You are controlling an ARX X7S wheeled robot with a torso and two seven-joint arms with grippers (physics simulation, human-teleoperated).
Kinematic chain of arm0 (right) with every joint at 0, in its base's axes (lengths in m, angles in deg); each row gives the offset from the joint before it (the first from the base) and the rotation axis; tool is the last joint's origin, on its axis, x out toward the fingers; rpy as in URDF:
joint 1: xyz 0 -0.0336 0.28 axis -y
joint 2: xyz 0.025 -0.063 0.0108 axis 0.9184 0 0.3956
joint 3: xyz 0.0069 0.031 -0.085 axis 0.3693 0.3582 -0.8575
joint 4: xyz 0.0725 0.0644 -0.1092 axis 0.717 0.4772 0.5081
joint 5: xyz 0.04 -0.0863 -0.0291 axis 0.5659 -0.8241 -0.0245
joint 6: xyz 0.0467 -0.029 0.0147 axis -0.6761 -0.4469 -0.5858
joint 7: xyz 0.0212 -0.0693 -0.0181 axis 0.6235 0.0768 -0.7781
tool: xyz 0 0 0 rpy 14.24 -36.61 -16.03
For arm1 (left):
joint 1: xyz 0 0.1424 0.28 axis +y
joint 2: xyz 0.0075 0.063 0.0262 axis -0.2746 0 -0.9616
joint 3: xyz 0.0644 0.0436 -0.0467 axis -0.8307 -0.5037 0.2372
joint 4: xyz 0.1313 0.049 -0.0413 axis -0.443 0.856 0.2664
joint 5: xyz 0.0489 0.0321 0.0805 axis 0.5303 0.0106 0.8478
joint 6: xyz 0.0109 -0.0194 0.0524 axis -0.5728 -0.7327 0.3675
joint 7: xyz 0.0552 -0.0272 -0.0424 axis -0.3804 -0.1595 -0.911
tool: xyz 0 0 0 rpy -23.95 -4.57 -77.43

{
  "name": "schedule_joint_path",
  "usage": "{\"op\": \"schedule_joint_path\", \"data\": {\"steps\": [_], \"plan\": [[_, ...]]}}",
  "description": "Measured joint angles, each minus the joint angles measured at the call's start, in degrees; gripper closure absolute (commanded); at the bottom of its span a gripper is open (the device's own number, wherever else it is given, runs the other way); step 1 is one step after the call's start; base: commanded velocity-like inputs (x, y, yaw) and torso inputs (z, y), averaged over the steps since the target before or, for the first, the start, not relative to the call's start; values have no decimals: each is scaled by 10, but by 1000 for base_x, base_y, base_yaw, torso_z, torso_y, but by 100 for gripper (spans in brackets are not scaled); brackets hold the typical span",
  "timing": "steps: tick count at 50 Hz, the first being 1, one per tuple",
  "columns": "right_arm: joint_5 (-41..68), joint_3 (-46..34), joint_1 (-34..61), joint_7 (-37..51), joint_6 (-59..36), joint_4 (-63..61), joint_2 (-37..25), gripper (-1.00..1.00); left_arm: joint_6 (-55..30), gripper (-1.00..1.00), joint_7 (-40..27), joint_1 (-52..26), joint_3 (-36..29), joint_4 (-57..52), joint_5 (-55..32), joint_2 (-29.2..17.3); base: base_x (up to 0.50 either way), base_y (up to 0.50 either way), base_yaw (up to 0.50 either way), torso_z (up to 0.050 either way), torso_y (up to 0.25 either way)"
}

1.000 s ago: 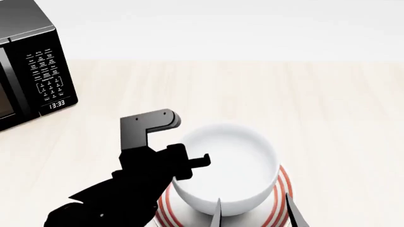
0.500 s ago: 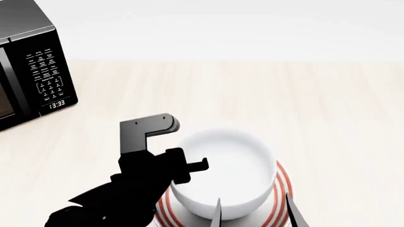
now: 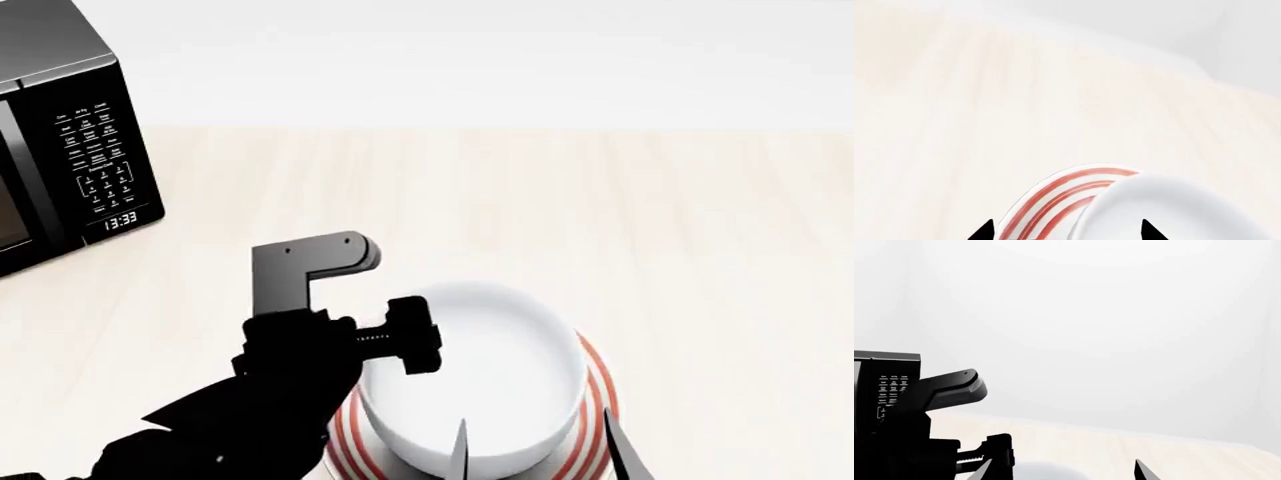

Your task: Pick up the white bowl and put it on the plate.

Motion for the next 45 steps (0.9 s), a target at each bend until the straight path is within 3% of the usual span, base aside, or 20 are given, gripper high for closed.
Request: {"op": "schedule_joint_path", "data": {"steps": [9, 25, 45], "plan": [[-2, 3, 0, 5, -8, -16, -4, -100, 44, -100, -75, -19, -27, -101, 65, -50, 0, 0, 0, 0, 0], [-14, 24, -3, 27, -52, -99, -26, -100, 118, -100, -284, -55, -91, -363, 261, -189, 0, 0, 0, 0, 0], [-33, 35, 2, 44, -118, -213, -44, -100, 107, -100, -502, -79, -149, -596, 491, -311, 0, 0, 0, 0, 0]]}}
